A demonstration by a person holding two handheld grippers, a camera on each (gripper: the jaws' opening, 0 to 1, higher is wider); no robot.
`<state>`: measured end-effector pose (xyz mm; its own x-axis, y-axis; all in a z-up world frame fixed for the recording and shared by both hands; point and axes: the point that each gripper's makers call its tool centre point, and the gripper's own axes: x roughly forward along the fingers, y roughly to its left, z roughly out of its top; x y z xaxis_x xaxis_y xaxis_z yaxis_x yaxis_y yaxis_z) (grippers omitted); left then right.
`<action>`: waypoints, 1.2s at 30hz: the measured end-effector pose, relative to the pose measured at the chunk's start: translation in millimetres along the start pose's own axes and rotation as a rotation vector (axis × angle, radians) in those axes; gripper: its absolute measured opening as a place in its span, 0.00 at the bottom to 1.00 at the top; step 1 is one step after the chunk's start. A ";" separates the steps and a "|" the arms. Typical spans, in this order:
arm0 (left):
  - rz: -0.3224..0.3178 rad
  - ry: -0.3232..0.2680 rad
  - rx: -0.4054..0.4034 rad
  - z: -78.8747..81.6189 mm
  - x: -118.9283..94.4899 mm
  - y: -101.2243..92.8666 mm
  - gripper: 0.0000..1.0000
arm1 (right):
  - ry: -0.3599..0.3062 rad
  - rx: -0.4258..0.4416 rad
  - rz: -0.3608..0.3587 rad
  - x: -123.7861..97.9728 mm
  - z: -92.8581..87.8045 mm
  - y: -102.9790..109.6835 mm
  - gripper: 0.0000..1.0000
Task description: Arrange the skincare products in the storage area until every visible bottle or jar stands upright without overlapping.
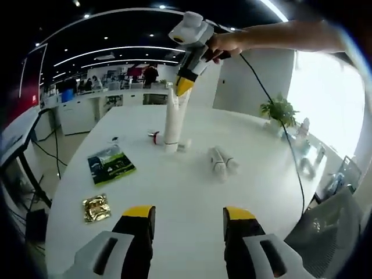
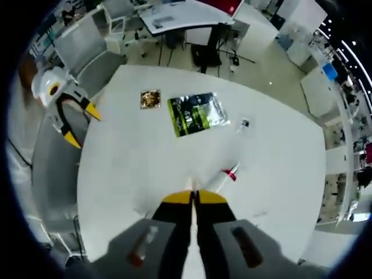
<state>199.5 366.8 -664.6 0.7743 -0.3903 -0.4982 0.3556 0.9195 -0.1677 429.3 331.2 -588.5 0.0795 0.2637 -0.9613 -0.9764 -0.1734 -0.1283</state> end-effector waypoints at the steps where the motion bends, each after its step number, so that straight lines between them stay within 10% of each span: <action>1: 0.000 0.000 0.001 -0.2 0.0 0.1 0.49 | -0.003 0.017 0.006 1.8 1.1 -2.2 0.01; 17: 0.024 -0.003 -0.032 -1.7 -0.5 8.4 0.48 | 0.100 -0.030 0.093 6.1 -17.1 -4.1 0.00; 36: 0.006 0.014 -0.008 -3.8 0.3 2.2 0.47 | 0.205 0.032 0.098 -19.1 -88.5 11.3 0.00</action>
<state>198.6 368.9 -668.3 0.7688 -0.3839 -0.5114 0.3463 0.9223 -0.1717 434.5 240.3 -593.1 0.0199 0.0484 -0.9986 -0.9872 -0.1572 -0.0273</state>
